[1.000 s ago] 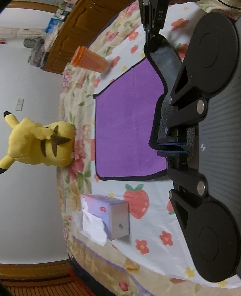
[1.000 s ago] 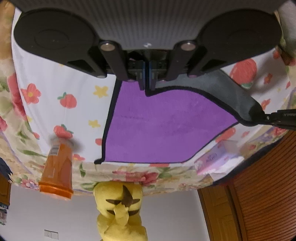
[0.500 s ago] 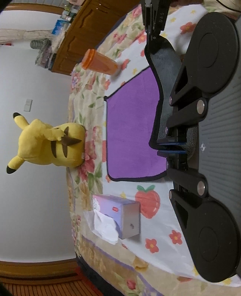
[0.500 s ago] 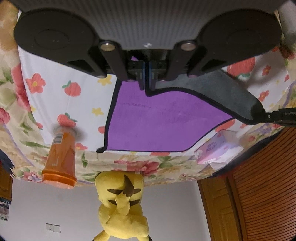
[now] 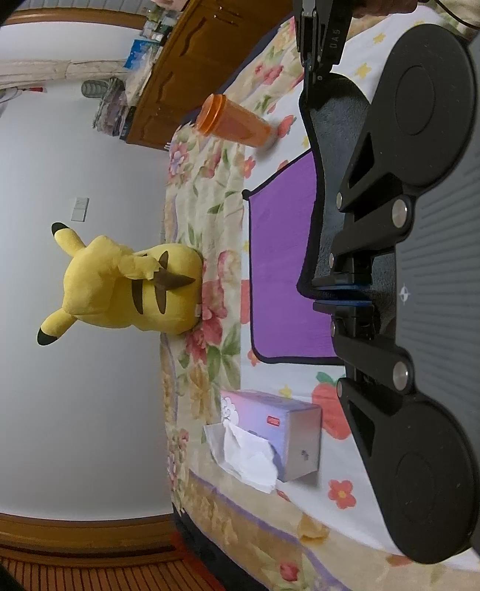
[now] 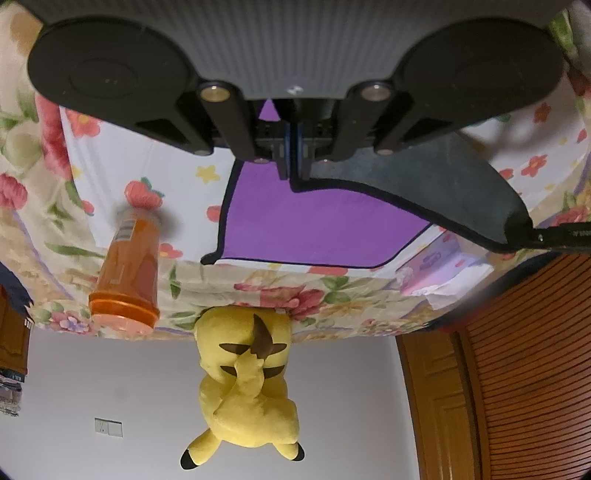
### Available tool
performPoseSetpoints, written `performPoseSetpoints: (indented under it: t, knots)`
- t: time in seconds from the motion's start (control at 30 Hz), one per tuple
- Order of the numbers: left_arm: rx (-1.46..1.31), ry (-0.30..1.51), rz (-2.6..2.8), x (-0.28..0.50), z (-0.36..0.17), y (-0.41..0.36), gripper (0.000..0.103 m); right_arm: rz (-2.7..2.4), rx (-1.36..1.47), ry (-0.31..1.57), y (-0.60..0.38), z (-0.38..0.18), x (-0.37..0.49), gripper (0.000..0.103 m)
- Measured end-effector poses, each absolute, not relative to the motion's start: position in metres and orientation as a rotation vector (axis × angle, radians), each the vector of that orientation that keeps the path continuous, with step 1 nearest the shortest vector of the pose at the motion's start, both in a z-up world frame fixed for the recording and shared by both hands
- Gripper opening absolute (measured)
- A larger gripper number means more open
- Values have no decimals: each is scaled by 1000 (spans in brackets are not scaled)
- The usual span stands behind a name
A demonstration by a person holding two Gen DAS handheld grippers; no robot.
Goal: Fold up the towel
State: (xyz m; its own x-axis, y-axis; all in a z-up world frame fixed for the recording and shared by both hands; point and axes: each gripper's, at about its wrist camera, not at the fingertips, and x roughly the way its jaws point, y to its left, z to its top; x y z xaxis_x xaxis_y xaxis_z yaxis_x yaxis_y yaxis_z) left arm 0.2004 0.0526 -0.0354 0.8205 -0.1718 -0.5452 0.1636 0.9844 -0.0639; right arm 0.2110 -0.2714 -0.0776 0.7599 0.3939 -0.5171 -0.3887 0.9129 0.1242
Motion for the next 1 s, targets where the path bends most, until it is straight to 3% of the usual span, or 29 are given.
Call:
performPoseSetpoints:
  t: [1.0]
  knots:
    - [4, 506, -161, 240, -28, 54, 8, 433, -32, 520, -269, -73, 248, 4]
